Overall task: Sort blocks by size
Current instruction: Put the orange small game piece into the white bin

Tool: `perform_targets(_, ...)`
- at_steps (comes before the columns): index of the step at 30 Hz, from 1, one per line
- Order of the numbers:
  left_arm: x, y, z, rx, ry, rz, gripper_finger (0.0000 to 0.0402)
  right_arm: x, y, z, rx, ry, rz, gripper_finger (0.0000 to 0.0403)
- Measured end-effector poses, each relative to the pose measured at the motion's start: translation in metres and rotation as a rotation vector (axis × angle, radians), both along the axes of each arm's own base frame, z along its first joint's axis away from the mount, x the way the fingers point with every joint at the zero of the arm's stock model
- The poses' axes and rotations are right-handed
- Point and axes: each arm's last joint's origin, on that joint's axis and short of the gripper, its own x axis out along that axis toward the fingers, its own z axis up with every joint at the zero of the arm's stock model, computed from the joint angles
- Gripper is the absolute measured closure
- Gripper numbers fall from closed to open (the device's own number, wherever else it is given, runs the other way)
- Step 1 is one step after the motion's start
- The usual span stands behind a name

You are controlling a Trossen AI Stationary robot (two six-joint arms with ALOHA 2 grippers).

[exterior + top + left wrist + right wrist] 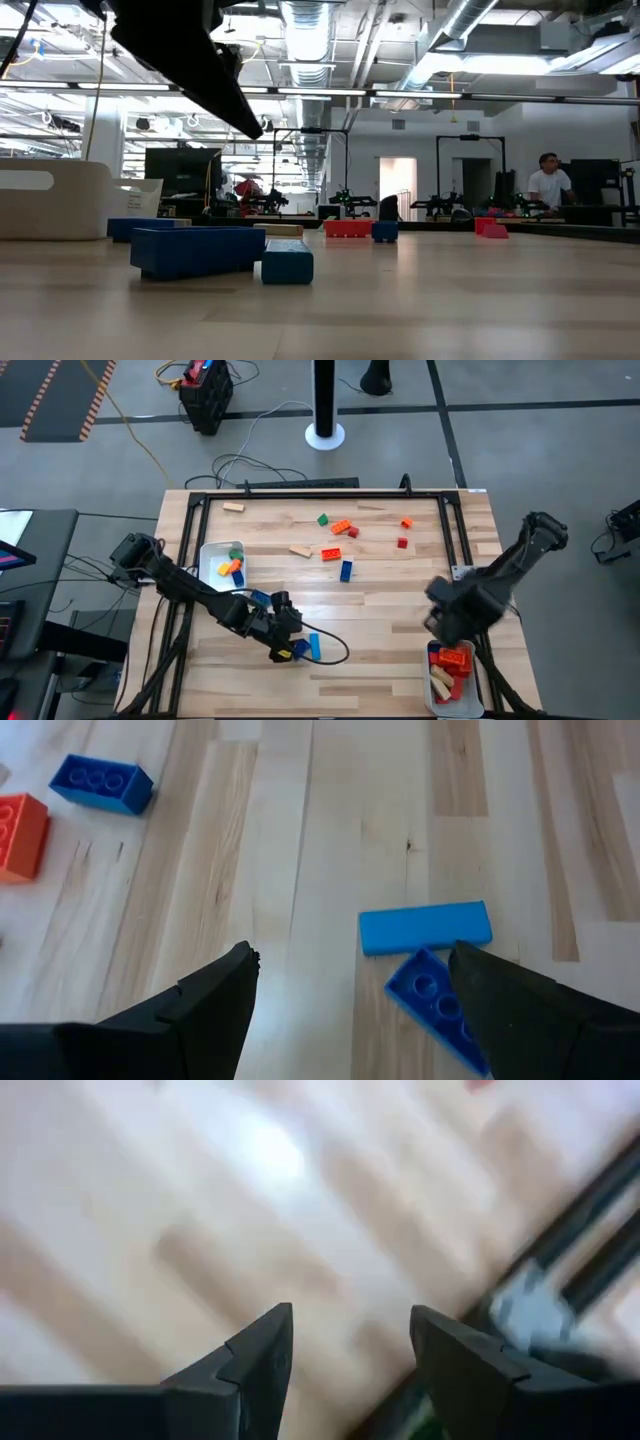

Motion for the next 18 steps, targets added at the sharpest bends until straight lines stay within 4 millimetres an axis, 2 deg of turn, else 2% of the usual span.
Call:
perform_targets(4, 0.004, 0.003, 0.002, 0.006, -0.029, 0.0, 0.0088, 0.018, -0.046, -0.005, -0.066, 0.009, -0.023, 0.0171)
perform_targets(10, 0.009, 0.007, 0.005, 0.018, -0.066, -0.006, 0.0088, 0.034, -0.133, -0.026, -0.048, 0.044, -0.112, 0.0171)
perform_targets(14, 0.009, 0.008, 0.005, 0.029, -0.064, -0.016, 0.0088, 0.037, -0.19, -0.033, 0.002, -0.007, -0.157, 0.0171)
perform_targets(18, 0.008, 0.009, 0.001, 0.042, -0.056, -0.026, 0.0088, 0.037, -0.236, -0.046, 0.079, -0.022, -0.187, 0.0171)
